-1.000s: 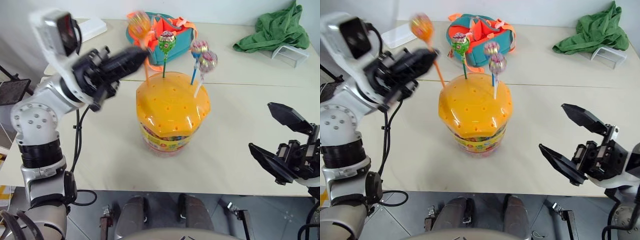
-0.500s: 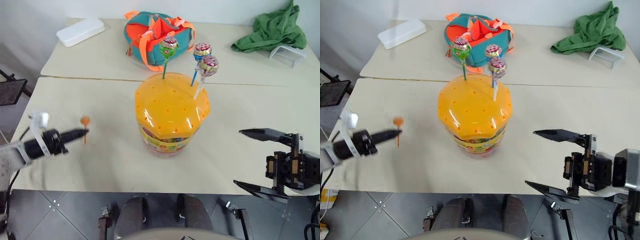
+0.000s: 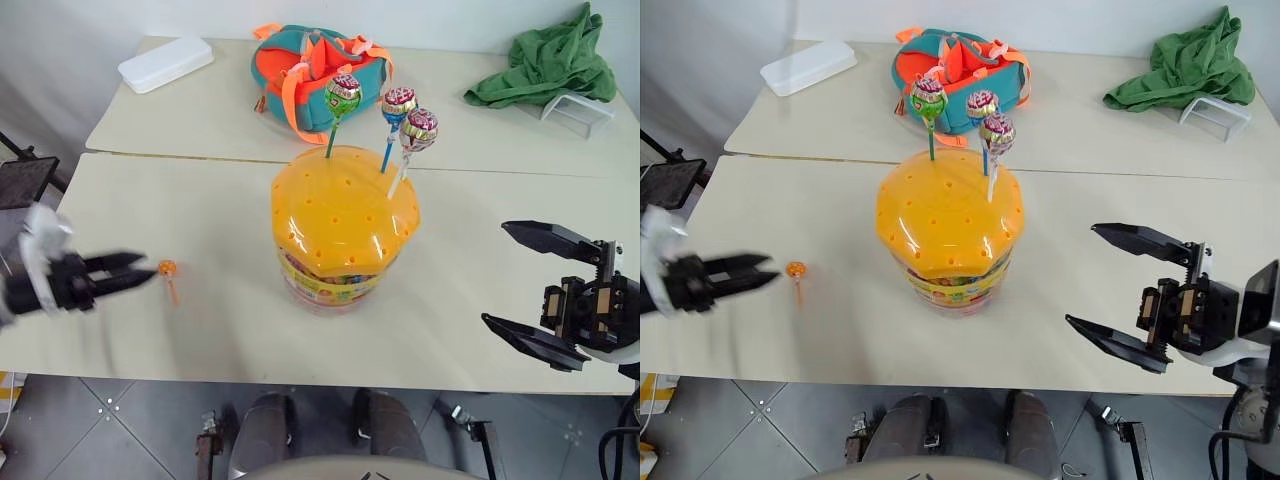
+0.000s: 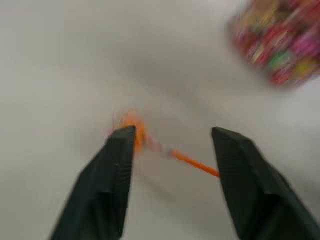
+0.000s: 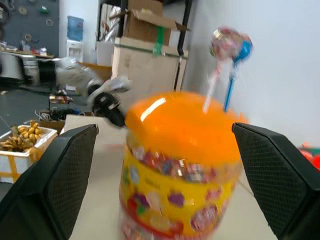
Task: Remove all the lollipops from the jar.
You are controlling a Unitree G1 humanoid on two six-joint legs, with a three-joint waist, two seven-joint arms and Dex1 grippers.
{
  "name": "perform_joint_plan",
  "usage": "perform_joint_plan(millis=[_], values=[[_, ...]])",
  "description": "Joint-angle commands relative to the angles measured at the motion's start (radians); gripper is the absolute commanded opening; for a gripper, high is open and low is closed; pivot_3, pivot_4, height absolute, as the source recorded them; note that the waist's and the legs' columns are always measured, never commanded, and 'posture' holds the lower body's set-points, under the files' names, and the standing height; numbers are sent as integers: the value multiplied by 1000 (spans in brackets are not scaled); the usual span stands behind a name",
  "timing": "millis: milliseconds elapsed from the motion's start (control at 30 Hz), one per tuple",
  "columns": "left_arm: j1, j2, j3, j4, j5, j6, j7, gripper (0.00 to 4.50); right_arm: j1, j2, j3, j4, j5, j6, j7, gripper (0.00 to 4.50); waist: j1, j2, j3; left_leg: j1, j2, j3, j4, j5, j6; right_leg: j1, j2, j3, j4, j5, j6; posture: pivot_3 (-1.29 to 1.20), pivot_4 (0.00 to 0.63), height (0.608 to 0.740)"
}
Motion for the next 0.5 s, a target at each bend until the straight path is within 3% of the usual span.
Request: perform_joint_plan(millis=[33, 167, 300, 500], values=[[-195, -30, -47, -26, -76, 41, -89, 2513, 6, 25, -67, -70, 63, 3, -123, 4500, -2, 0, 0, 0, 0, 1, 0, 0, 0, 0, 0, 0, 0, 0, 1, 0, 150, 740], [-533, -274, -143, -44, -112, 70, -15, 2513, 45, 49, -110, -119, 68, -8, -208, 4500, 12, -1, -1, -2, 0, 6, 4, 0, 1, 0, 2, 0, 1, 1, 2, 0, 150, 740], [-708, -475, -220, 7, -68, 51, 43, 2513, 92, 93, -112, -162, 72, -15, -267, 4500, 9, -3, -1, -2, -1, 6, 5, 0, 1, 0, 2, 1, 1, 1, 2, 0, 150, 740], [-778, -576, -299, 23, -30, 108, 59, 2513, 146, 112, -120, -178, 57, -25, -284, 4500, -16, -3, -1, -1, 0, 7, 5, 0, 1, 0, 3, 2, 1, 1, 2, 0, 150, 740]])
